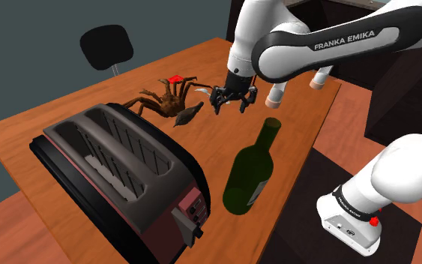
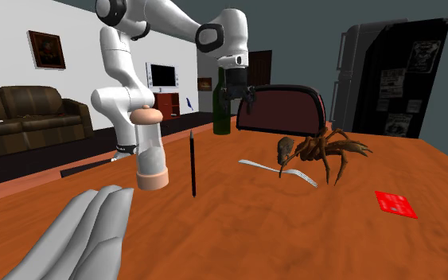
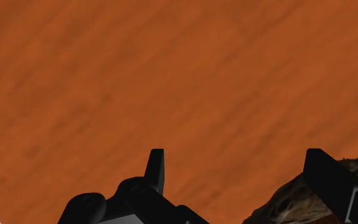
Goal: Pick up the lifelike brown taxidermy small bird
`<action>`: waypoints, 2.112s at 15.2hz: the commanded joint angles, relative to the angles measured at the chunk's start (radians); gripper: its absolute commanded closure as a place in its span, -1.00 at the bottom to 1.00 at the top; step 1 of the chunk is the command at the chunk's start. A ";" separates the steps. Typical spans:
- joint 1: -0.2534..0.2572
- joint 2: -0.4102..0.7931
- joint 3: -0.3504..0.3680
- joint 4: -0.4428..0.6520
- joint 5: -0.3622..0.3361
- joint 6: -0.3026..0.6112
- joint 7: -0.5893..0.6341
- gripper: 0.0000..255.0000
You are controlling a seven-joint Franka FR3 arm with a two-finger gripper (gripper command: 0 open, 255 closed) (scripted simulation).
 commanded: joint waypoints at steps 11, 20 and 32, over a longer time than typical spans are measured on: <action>0.066 0.480 0.027 0.416 -0.248 0.087 0.483 -1.00; 0.102 0.589 -0.004 0.454 -0.304 0.160 0.554 -1.00; 0.102 0.593 -0.005 0.451 -0.307 0.166 0.555 1.00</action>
